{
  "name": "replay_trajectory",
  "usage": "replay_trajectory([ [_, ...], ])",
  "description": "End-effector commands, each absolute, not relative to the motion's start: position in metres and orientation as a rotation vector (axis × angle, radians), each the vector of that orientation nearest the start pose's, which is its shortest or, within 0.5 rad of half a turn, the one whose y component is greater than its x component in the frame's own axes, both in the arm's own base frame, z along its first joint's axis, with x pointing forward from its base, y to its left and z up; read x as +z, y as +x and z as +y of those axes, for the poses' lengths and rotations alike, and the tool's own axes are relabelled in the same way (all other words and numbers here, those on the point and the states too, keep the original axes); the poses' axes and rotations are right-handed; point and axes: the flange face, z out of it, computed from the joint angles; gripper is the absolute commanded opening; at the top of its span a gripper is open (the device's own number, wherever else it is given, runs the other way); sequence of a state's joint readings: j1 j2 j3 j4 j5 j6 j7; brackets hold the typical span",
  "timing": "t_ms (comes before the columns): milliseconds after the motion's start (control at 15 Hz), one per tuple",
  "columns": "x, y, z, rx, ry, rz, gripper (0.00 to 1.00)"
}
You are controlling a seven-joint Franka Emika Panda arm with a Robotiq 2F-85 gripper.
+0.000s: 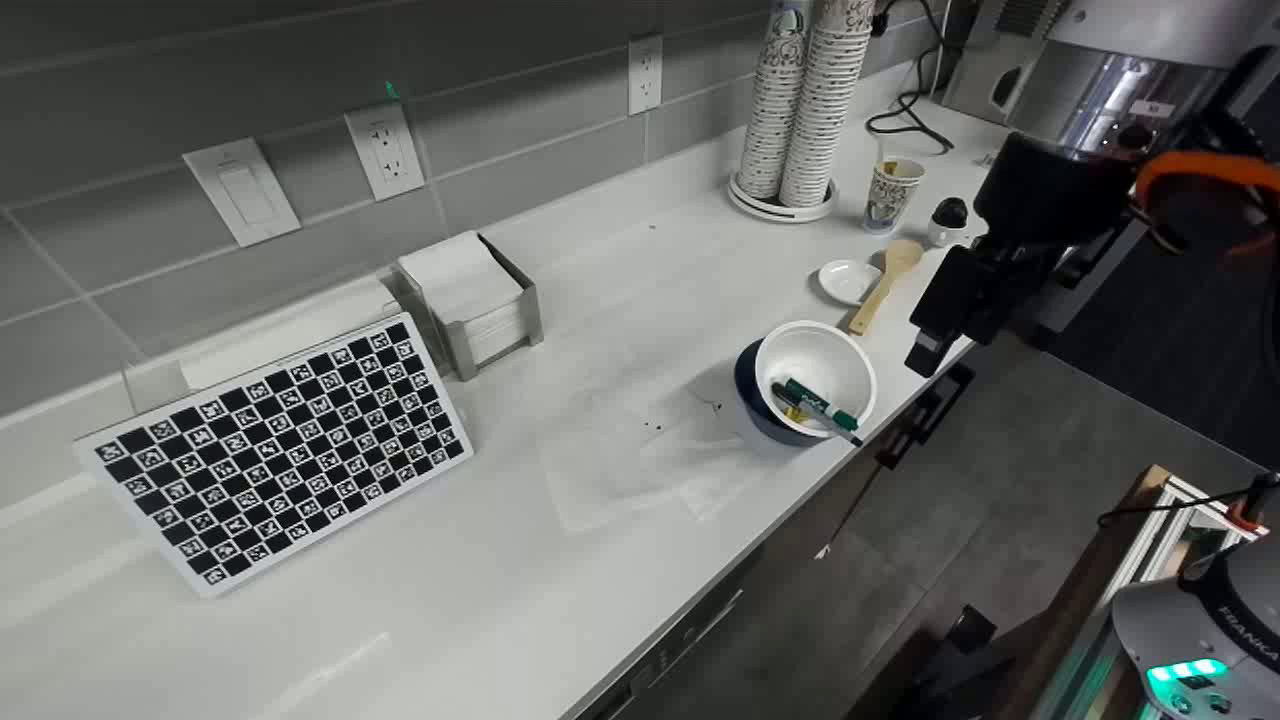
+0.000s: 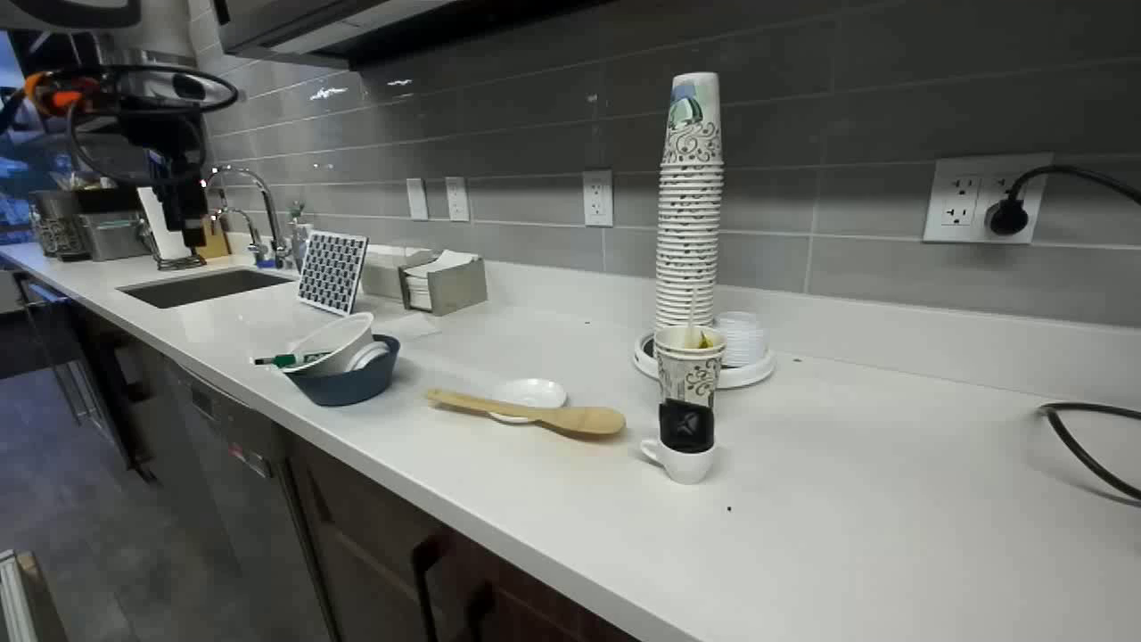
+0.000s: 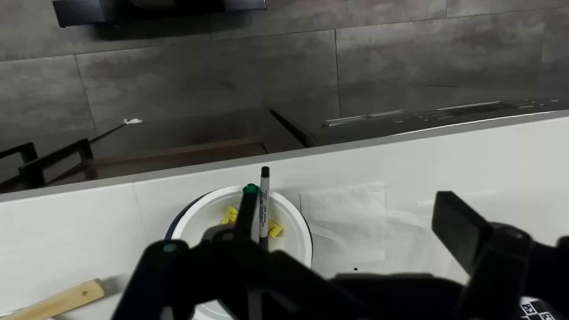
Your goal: Put the small white mug on the ceramic plate on the left
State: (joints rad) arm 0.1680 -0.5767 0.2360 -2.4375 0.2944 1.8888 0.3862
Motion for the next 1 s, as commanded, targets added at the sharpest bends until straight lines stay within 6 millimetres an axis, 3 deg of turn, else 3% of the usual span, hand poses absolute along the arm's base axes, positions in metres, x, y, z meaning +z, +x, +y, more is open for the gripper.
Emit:
replay_trajectory([
  [0, 0.502, 0.342, 0.178, 0.056, -2.988, 0.161, 1.00],
  [467, 0.502, 0.342, 0.178, 0.056, -2.988, 0.161, 1.00],
  [600, 0.502, 0.352, 0.170, 0.069, -2.957, 0.349, 1.00],
  [733, 0.499, 0.369, 0.146, 0.047, -2.938, 0.522, 1.00],
  [933, 0.486, 0.404, 0.084, 0.027, -2.877, 0.764, 1.00],
])
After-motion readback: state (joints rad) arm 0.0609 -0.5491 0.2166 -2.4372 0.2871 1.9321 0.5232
